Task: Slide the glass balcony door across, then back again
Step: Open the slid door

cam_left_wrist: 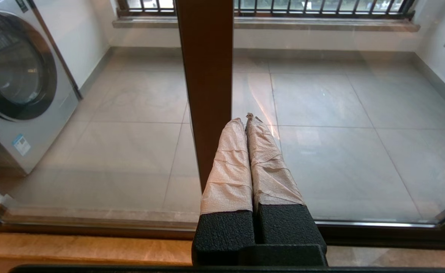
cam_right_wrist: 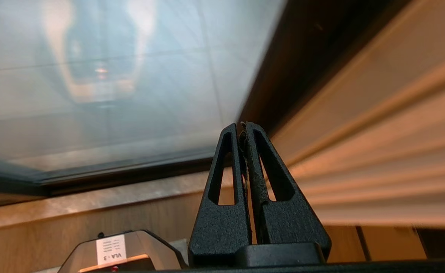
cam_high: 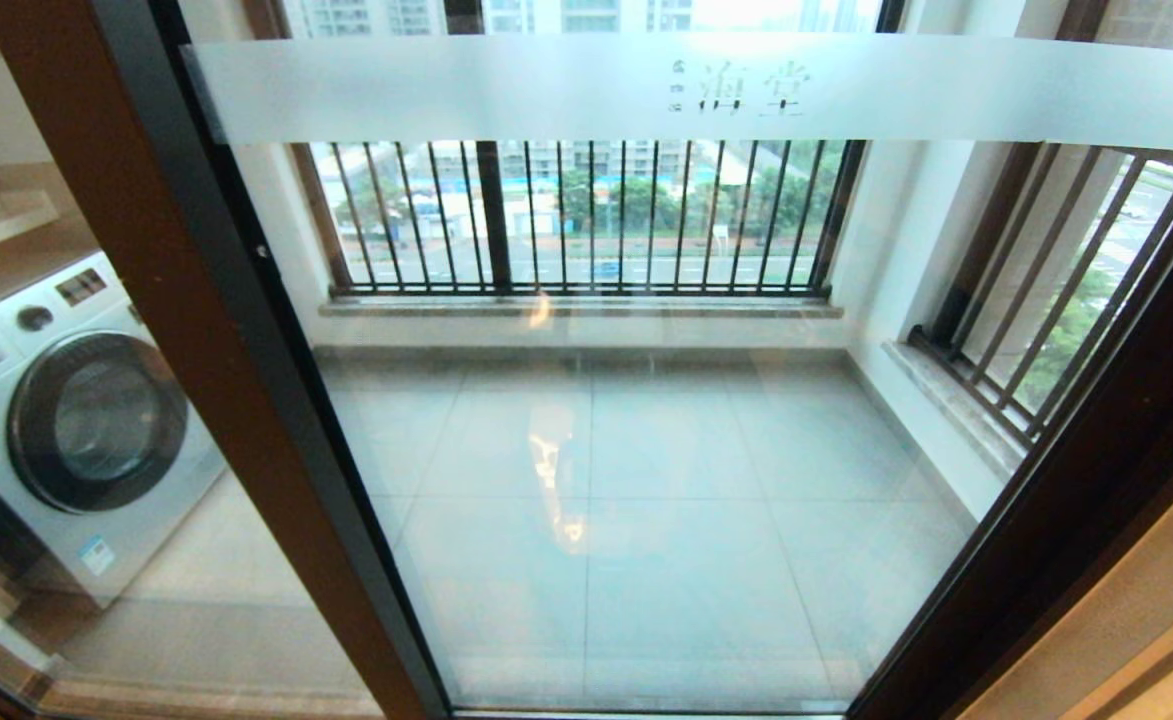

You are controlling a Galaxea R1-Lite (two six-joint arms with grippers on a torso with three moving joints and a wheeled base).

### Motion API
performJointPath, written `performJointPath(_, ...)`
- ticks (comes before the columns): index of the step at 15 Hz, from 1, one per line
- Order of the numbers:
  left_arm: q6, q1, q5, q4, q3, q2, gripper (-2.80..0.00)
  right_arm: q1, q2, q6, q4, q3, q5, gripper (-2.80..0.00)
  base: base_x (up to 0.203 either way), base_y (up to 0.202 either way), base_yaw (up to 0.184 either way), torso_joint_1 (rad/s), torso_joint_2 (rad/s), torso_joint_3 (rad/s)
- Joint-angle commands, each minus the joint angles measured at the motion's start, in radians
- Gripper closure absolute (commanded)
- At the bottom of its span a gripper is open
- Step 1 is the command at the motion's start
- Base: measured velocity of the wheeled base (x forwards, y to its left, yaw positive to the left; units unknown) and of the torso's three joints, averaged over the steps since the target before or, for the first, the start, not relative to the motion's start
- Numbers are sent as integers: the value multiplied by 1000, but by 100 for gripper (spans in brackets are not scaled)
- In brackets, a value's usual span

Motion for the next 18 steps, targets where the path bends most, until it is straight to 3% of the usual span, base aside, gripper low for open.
performJointPath(1,0,0,0,0,0,0,0,-54,38,6,-5,36,3,0,0,0,0,0,0,0)
performJointPath(5,0,0,0,0,0,-1,0,-261,159,-9,-254,103,74,0,0,0,0,0,0,0)
performJointPath(8,0,0,0,0,0,0,0,-422,195,-45,-313,123,393,0,0,0,0,0,0,0)
performJointPath(10,0,0,1,0,0,0,0,-517,217,-86,-369,131,501,0,0,0,0,0,0,0)
performJointPath(13,0,0,1,0,0,-1,0,-573,279,-123,-433,129,469,0,0,0,0,0,0,0)
performJointPath(17,0,0,0,0,0,-2,0,-581,353,-125,-467,125,474,0,0,0,0,0,0,0)
performJointPath(18,0,0,1,0,0,0,0,-582,378,-124,-487,124,472,-280,0,0,0,0,0,0)
